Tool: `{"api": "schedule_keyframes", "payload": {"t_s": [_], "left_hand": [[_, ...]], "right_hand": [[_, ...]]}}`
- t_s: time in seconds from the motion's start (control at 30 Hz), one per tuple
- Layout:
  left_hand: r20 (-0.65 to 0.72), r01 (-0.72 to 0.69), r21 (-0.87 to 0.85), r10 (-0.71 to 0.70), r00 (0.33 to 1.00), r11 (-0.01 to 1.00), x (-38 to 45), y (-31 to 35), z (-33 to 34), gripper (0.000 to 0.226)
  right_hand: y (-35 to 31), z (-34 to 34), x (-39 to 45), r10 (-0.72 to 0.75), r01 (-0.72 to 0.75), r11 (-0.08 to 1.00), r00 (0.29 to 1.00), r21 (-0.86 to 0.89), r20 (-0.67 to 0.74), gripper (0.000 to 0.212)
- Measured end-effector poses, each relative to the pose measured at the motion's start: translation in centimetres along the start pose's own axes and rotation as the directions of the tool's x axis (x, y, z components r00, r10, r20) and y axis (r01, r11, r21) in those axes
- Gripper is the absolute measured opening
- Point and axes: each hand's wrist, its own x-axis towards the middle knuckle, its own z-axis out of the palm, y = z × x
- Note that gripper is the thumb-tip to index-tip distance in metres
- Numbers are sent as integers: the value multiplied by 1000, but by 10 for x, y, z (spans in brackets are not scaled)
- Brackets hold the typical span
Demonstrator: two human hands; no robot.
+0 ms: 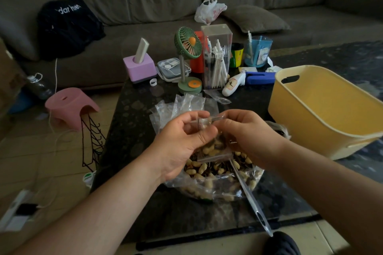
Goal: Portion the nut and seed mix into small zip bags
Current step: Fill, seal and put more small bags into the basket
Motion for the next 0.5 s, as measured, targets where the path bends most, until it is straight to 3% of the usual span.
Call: {"api": "schedule_keyframes", "payload": {"t_s": [0.13, 0.27, 0.5], "left_hand": [[32, -2, -5, 2, 999, 1000, 1, -3, 1, 54], [-56, -48, -24, 46, 997, 999, 3, -5, 3, 50], [-62, 49, -209, -63, 996, 977, 2, -5, 5, 32]], "right_hand": [[-2, -1, -1, 62, -67, 987, 997, 145, 36, 12], [-1, -3, -1, 77, -108, 975, 984, 194, 159, 30], [7, -8, 5, -88, 88, 996, 996, -5, 20, 43]]}}
